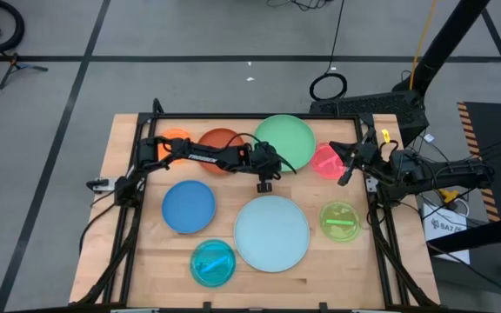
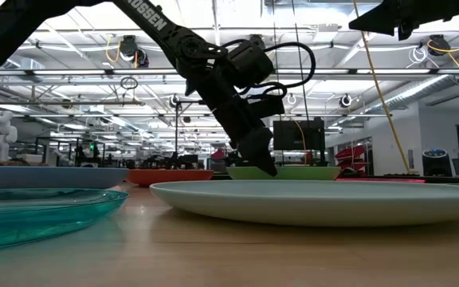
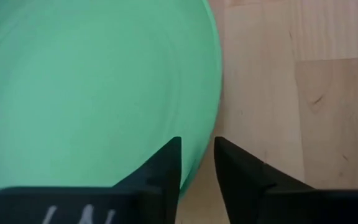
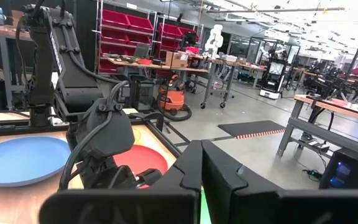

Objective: Stack plastic plates
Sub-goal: Stack the green plate on the light blue plate

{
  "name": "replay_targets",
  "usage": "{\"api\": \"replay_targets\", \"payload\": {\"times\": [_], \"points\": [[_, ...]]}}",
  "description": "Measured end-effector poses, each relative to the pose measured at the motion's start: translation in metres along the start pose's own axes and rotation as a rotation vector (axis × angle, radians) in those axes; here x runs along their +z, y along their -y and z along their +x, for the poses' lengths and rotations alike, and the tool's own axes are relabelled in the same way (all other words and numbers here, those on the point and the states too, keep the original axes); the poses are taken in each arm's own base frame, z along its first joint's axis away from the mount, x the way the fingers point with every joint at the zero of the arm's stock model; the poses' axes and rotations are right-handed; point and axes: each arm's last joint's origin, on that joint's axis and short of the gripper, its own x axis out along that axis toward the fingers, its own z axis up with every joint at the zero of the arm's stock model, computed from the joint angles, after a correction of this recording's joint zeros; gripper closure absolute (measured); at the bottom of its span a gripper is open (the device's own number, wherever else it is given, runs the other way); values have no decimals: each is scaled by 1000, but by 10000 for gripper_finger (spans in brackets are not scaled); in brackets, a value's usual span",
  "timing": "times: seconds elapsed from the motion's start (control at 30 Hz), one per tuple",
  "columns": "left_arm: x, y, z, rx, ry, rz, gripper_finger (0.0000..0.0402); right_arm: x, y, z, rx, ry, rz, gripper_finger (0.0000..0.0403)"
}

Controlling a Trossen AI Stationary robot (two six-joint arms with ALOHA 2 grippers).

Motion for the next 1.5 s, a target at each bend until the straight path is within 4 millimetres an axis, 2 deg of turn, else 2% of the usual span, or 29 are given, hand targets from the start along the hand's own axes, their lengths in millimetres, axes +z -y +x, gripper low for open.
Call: {"api": "replay_targets", "payload": {"times": [0.27, 0.5, 0.87, 1.1, 1.3, 1.5], "points": [[0, 0, 0, 7, -2, 1, 339, 0, 0, 0, 0, 0, 0, 403], [0, 0, 0, 11, -4, 25, 387, 0, 0, 0, 0, 0, 0, 403], [3, 4, -1, 6, 5, 72, 390, 0, 0, 0, 1, -3, -6, 403], [25, 7, -14, 7, -15, 129, 390, -1, 0, 0, 2, -9, -15, 403], [47, 8, -34, -25, -88, 157, 392, -2, 0, 0, 3, -17, -21, 403], [67, 24, -59, -97, -148, 176, 392, 0, 2, -2, 2, 1, -1, 403]]}}
